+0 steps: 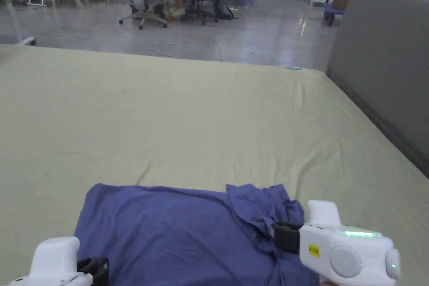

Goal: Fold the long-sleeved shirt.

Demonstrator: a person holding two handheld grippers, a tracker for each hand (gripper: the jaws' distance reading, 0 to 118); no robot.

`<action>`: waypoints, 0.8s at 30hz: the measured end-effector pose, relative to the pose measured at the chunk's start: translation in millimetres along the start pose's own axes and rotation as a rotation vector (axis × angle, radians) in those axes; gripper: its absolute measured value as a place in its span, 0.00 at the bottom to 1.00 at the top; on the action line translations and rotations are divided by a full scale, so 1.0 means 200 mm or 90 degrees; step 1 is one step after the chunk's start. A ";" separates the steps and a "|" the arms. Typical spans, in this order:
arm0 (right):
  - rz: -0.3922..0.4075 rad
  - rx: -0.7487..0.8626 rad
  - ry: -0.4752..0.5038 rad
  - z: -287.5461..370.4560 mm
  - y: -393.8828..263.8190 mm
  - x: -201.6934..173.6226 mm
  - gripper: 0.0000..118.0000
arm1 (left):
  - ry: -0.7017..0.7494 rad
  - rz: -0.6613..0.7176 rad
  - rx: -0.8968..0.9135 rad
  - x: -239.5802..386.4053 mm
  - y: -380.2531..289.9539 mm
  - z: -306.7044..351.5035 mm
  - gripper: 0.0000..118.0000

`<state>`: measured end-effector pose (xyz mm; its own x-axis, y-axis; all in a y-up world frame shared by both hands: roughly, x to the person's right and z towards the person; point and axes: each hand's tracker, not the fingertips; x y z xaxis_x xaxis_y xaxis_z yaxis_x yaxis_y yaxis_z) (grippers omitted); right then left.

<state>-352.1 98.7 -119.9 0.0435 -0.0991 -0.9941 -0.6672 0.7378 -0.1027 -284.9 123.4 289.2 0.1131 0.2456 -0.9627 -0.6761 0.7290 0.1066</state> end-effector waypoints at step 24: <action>-0.015 -0.082 0.009 0.29 -0.15 0.04 0.00 | 0.210 -0.082 -0.160 -0.37 0.76 -1.35 0.99</action>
<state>-288.6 113.8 -126.9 0.0504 -0.1247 -0.9909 -0.7566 0.6429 -0.1194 -592.3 43.3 310.2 -0.0039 -0.0845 -0.9964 -0.8324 0.5524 -0.0436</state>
